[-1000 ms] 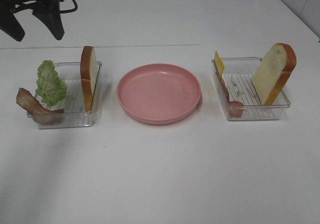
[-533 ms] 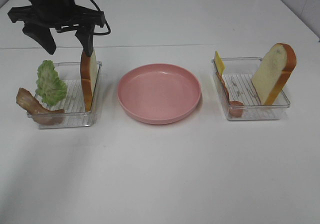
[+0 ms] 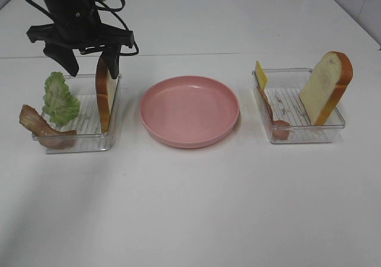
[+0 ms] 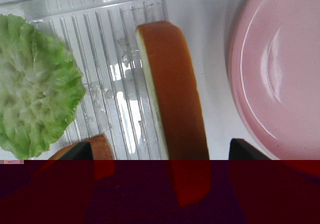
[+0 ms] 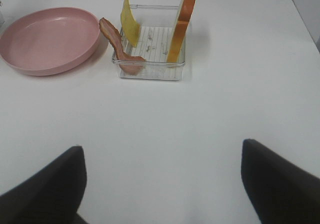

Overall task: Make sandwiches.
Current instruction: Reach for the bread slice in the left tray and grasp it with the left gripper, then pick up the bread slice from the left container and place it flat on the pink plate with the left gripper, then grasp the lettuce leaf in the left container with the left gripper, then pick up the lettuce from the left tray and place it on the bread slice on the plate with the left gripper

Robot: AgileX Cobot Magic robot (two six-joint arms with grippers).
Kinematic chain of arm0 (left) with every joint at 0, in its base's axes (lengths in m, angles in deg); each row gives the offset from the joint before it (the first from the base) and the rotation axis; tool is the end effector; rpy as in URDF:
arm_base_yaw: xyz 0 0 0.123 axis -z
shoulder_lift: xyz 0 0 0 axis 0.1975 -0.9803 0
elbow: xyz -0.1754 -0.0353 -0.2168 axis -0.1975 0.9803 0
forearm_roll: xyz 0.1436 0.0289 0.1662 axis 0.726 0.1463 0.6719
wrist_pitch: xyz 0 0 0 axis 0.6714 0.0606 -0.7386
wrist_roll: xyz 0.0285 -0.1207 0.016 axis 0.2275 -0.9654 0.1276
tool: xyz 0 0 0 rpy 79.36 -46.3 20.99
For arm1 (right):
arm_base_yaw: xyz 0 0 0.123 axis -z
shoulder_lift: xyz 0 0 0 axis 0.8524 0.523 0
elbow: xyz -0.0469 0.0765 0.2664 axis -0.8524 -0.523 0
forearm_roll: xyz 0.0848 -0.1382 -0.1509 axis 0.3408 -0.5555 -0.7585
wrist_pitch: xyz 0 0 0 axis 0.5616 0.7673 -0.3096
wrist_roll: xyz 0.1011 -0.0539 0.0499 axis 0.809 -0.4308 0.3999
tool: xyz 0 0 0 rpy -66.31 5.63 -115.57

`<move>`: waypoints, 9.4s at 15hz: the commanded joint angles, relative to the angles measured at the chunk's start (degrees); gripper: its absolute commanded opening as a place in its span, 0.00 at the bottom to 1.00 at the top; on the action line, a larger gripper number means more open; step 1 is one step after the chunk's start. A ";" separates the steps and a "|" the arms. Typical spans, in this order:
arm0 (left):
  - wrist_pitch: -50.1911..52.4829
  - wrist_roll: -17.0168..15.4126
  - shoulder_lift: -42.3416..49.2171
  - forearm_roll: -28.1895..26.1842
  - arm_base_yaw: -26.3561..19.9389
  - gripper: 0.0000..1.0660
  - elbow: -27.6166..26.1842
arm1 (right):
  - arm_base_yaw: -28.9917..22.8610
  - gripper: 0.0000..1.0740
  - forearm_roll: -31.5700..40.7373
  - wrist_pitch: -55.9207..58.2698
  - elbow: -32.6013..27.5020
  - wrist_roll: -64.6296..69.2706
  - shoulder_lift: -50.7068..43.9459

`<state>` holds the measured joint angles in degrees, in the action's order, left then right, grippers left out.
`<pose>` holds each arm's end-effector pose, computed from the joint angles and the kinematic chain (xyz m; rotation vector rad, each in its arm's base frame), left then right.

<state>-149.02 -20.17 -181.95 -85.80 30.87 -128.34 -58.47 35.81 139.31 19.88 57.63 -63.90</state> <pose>0.4106 -0.1452 0.1926 0.1078 2.9164 -0.1013 -0.0004 0.0143 0.2482 -0.1234 2.0339 0.0845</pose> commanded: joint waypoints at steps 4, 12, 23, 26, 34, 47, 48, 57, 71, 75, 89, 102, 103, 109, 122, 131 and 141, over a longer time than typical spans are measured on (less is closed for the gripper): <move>1.60 -0.23 -2.29 0.40 0.23 0.44 -0.17 | 0.00 0.75 -0.06 -0.57 -0.17 -0.11 -0.69; 1.26 -0.23 -2.12 1.72 0.23 0.00 -0.57 | 0.00 0.75 -0.06 -0.57 -0.17 -0.11 -0.69; -5.10 12.72 -1.60 -22.29 -1.95 0.00 -20.45 | 0.00 0.75 0.17 -0.57 -0.17 -0.11 -0.74; -4.24 16.67 -6.59 -32.43 -2.86 0.00 -20.45 | 0.00 0.75 0.17 -0.57 -0.17 -0.11 -0.74; -3.95 22.57 -19.71 -54.37 -2.69 0.00 -20.45 | 0.00 0.75 0.23 -0.57 -0.17 -0.11 -0.74; -4.70 21.31 -24.12 -52.31 -2.69 0.58 -20.45 | 0.00 0.75 0.23 -0.57 -0.17 -0.11 -0.74; -4.70 22.00 -24.01 -52.25 -2.69 0.64 -20.45 | 0.00 0.75 0.23 -0.57 -0.17 -0.11 -0.74; -4.18 21.03 -18.96 -32.03 -0.92 0.68 -21.03 | 0.00 0.75 0.34 -0.57 -0.17 -0.11 -0.52; -6.76 10.20 -10.14 1.09 8.48 0.68 -21.43 | 0.00 0.75 0.46 -0.57 -0.17 -0.11 -0.34; -8.19 7.45 -4.53 6.65 4.41 0.68 -21.31 | 0.00 0.75 0.63 -0.57 -0.17 -0.11 -0.34; -7.39 7.62 -1.09 4.41 -10.20 0.62 -7.33 | 0.00 0.75 0.86 -0.57 -0.17 -0.11 -0.34; -3.09 7.68 -9.74 2.86 -10.20 0.45 -7.33 | 0.00 0.75 0.97 -0.57 -0.17 -0.11 -0.34; -2.98 7.68 -9.74 3.44 -10.20 0.42 -7.33 | 0.00 0.75 0.97 -0.57 -0.17 -0.11 -0.34; -2.98 8.65 -10.37 4.24 -10.20 0.11 -7.33 | 0.00 0.75 1.03 -0.57 -0.17 -0.11 -0.34; -2.58 18.51 -4.76 -19.48 -10.03 0.00 -14.15 | 0.00 0.75 1.03 -0.57 -0.17 -0.11 -0.34; 2.75 27.04 -11.17 -43.32 -1.03 0.00 -13.98 | 0.00 0.75 1.03 -0.57 -0.17 -0.11 -0.34; 5.21 28.19 -18.22 -43.66 2.01 0.00 -14.09 | 0.00 0.75 1.03 -0.57 -0.17 -0.11 -0.34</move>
<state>-143.92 7.96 -200.17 -129.12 32.65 -142.27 -58.47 37.02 139.31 19.88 57.63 -63.90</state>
